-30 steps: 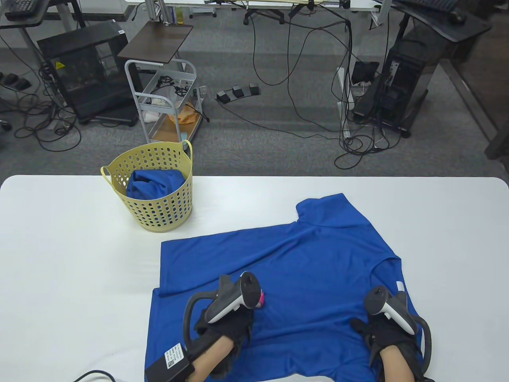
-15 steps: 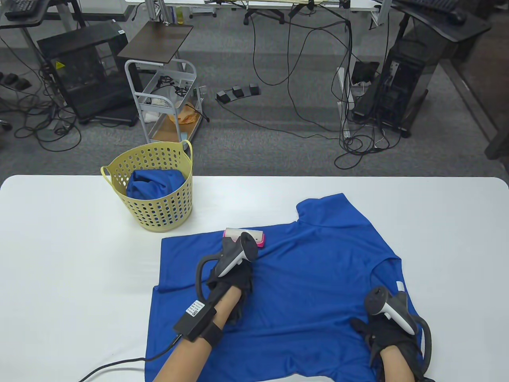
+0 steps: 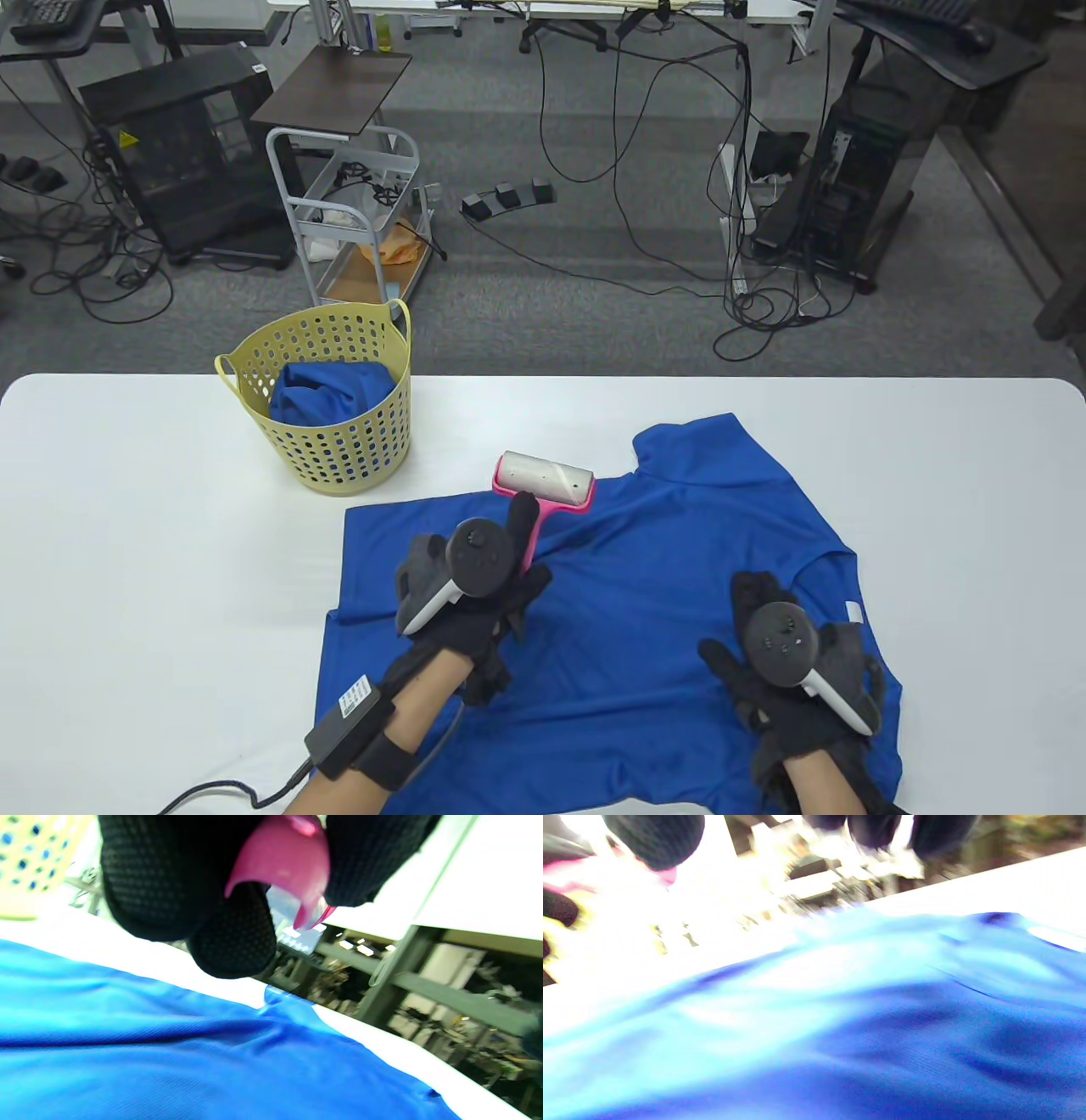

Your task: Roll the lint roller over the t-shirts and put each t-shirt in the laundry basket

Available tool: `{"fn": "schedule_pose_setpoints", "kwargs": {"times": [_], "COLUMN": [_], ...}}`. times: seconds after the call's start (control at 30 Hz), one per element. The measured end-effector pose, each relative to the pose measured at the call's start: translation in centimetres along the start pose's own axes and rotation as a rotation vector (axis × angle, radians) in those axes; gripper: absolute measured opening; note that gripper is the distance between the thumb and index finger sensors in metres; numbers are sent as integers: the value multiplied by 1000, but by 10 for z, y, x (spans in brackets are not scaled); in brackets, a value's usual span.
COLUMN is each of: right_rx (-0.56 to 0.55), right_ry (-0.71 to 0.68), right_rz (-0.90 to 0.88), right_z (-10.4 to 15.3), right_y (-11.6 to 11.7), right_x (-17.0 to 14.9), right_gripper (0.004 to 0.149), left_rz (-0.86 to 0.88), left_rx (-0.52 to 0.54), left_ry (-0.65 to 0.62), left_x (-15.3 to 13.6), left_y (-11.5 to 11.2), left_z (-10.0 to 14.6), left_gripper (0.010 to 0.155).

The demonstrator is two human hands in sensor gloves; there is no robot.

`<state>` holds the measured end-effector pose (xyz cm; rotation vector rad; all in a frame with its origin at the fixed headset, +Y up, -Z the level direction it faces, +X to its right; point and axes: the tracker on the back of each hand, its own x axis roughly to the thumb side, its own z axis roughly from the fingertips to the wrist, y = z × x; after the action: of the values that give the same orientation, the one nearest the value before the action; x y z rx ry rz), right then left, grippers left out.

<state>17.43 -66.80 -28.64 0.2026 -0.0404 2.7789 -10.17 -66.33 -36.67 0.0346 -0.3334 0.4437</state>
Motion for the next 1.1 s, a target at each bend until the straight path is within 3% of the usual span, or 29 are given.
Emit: {"fn": "schedule_pose_setpoints", "kwargs": {"times": [0.07,0.17,0.27,0.3,0.4,0.57,0.63,0.7,0.77,0.87,1.0,1.1], "right_rx": [-23,-30,-26,-32,18,-85,-83,-86,-49,6,91,192], "right_ry": [-112,-151,-137,-114,-145,-132,-104,-52,14,93,183,201], "right_rz": [-65,-212,-329,-354,-406,-416,-297,-152,-62,14,79,85], "right_z": [2,-5,-9,-8,-7,-8,-8,-6,-3,4,7,5], "right_y": [-7,-5,4,6,15,27,29,31,33,38,37,40], "right_x": [37,71,82,83,87,91,86,74,59,47,47,54], "right_gripper": [74,69,69,69,79,72,70,68,66,63,55,53], "left_rz": [-9,70,145,167,278,179,92,-31,-187,-215,-171,-190], "left_rx": [7,28,-24,-35,-124,-228,-195,-158,-156,-309,-506,-540], "left_ry": [-56,-134,-240,-217,-314,-364,-309,-167,5,184,307,361], "left_x": [13,28,35,32,21,14,0,-29,-73,-128,-158,-162], "left_y": [3,4,2,2,-2,-2,2,3,-4,-28,-51,-48], "left_z": [11,32,50,54,61,71,72,66,53,38,27,20], "left_gripper": [91,93,90,87,87,85,68,55,61,75,84,93]}}
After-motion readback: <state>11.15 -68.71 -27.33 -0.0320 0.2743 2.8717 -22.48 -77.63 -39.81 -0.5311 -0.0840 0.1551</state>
